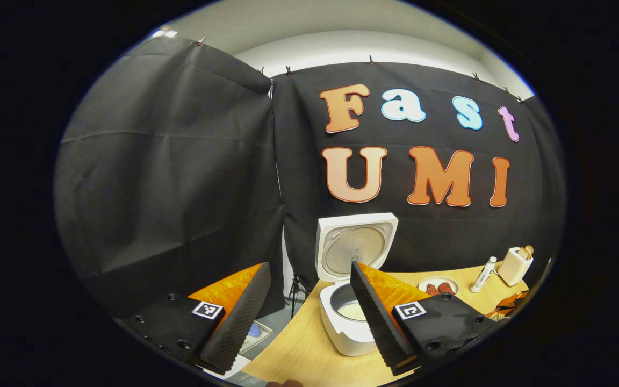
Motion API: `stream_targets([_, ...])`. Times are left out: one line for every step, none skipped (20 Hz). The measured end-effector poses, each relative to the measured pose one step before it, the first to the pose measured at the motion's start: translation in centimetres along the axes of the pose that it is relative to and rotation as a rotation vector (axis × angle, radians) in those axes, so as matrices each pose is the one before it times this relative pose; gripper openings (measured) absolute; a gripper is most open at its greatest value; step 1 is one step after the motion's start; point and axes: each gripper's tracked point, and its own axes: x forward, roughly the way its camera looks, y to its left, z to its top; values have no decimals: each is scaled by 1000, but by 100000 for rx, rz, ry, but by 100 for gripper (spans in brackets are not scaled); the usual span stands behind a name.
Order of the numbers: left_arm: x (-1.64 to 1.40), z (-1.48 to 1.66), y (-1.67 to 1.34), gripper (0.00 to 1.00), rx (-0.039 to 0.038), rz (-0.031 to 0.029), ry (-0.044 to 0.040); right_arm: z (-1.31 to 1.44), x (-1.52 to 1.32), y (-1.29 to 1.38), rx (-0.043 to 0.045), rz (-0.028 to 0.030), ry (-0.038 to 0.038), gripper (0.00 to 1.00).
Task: Close the left gripper, press the button to open the rice cooker; take a wooden spoon from the chopstick holder with the right hand, scoop a spoonful of rice and pour it into the rice cooker, then put the wooden spoon back into the chopstick holder.
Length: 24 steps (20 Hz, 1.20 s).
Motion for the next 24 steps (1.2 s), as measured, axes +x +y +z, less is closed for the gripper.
stream_targets([262, -144, -30, 100, -731, -77, 322, 123, 287, 669, 543, 618, -37, 0])
stream_targets([116, -60, 1, 100, -535, -132, 145, 102, 337, 670, 39, 769, 137, 0])
stream_targets([320, -98, 13, 100, -148, 142, 139, 71, 384, 868, -258, 954, 1, 0])
stream_targets([187, -129, 130, 100, 130, 207, 153, 45, 376, 969, -479, 1207, 85, 0])
stream_targets([244, 75, 122, 100, -80, 226, 14, 112, 481, 1025, -212, 1155, 145, 0])
stream_targets([136, -41, -127, 100, -166, -202, 161, -15, 424, 1019, -74, 1273, 221, 0])
stream_targets([243, -127, 116, 100, -159, 104, 246, -10, 486, 1062, -137, 1459, 254, 0])
stream_targets([280, -161, 49, 100, -103, 72, 373, -67, 505, 1047, -74, 1284, 366, 0])
stream_targets([179, -188, 28, 100, -219, 156, 541, -159, 627, 1038, -240, 1153, 539, 0])
stream_targets([133, -173, 83, 100, -189, 49, 392, -314, 684, 1034, -606, 1120, 915, 0])
stream_targets([224, -94, 4, 100, -64, 225, 138, -211, 643, 1089, -569, 1115, 757, 0])
stream_targets([170, -9, 291, 100, 8, 355, 131, -218, 815, 1162, -758, 1266, 795, 0])
stream_targets([123, 6, 86, 100, -53, 233, 90, -277, 860, 1074, -840, 1149, 1062, 0])
stream_targets([110, -32, 109, 100, -144, 111, 50, -403, 578, 1058, -885, 1110, 780, 0])
stream_targets([32, 25, 174, 100, -195, 172, 39, -340, 781, 1065, -1112, 1100, 883, 0])
stream_targets([-22, -1, 113, 100, -326, 421, -133, -419, 788, 864, -1150, 991, 1063, 0])
stream_targets([-31, -56, 164, 100, -411, 154, -57, -327, 842, 813, -1032, 815, 838, 0])
stream_targets([-85, -138, 132, 100, -435, 223, 269, -252, 822, 873, -961, 616, 712, 0])
stream_targets([-61, -192, 365, 100, -160, 275, 639, -215, 788, 810, -1340, 547, 460, 0])
stream_targets([34, -113, 259, 100, 8, 188, 510, -291, 844, 805, -1432, 496, 2, 0])
stream_targets([157, -190, 110, 100, 144, -108, 366, -126, 829, 810, -2031, 436, 79, 0])
stream_targets([-128, -60, 310, 100, 125, 529, 246, -195, 823, 749, -2423, 223, -38, 0])
stream_targets([58, 84, 73, 100, 2, 690, 175, -188, 787, 760, -2595, 296, 42, 0])
stream_targets([56, -144, 184, 100, -277, 600, 148, -123, 711, 689, -2748, 519, -128, 0])
